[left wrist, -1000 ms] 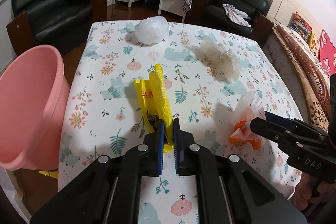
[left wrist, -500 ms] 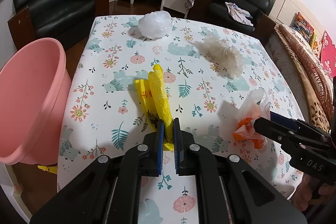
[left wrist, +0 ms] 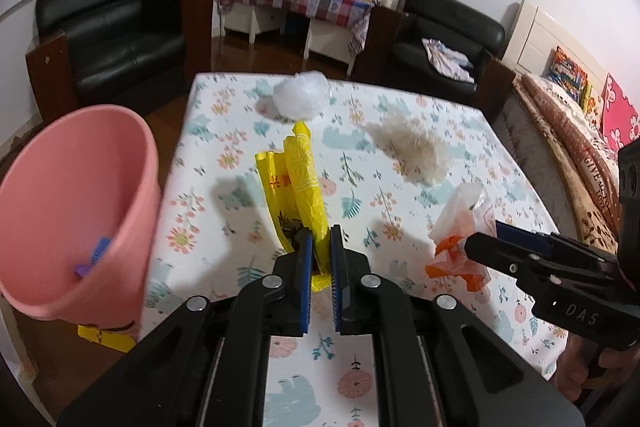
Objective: Collect trash
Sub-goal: 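Hold yellow bag in left tool while right tool grasps the orange-and-white packet, then drop yellow bag in pink bucket with left tool while right tool drops the packet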
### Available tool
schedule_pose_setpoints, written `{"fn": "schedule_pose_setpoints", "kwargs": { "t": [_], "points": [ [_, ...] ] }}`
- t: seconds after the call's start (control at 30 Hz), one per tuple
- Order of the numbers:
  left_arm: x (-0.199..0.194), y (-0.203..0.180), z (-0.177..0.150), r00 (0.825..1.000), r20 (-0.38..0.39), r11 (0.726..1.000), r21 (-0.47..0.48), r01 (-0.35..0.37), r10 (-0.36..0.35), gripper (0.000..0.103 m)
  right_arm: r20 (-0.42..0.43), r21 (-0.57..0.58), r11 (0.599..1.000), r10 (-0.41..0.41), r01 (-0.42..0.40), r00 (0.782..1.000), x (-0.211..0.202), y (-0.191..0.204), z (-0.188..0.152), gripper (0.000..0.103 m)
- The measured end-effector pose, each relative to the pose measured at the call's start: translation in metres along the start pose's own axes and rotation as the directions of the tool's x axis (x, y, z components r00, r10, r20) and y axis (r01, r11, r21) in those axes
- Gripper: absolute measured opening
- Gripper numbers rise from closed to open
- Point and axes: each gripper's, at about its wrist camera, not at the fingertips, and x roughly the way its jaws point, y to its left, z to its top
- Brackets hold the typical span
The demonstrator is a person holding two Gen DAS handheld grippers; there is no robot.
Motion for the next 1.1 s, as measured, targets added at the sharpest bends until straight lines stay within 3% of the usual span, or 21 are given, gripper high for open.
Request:
{"fn": "schedule_pose_setpoints", "kwargs": {
  "t": [0.27, 0.5, 0.77, 1.1],
  "points": [
    [-0.035, 0.025, 0.01, 0.991, 0.114, 0.997, -0.036, -0.065, 0.069, 0.007, 0.035, -0.061, 0.99, 0.129, -0.127, 0.991, 0.005, 0.046, 0.03, 0.041],
    [-0.065, 0.068, 0.014, 0.96, 0.178, 0.974, -0.101, -0.201, 0.217, 0.007, 0.02, -0.12, 0.961, 0.254, -0.25, 0.967, 0.021, 0.096, 0.053, 0.041],
    [-0.079, 0.117, 0.008, 0.932, 0.151, 0.934, -0.191, -0.301, 0.331, 0.007, -0.051, -0.193, 0.923, 0.33, -0.333, 0.943, 0.056, 0.161, 0.066, 0.041],
    [-0.08, 0.147, 0.0, 0.929, 0.099, 0.913, -0.251, -0.323, 0.356, 0.007, -0.16, -0.194, 0.905, 0.352, -0.38, 0.922, 0.097, 0.201, 0.059, 0.042]
  ]
}}
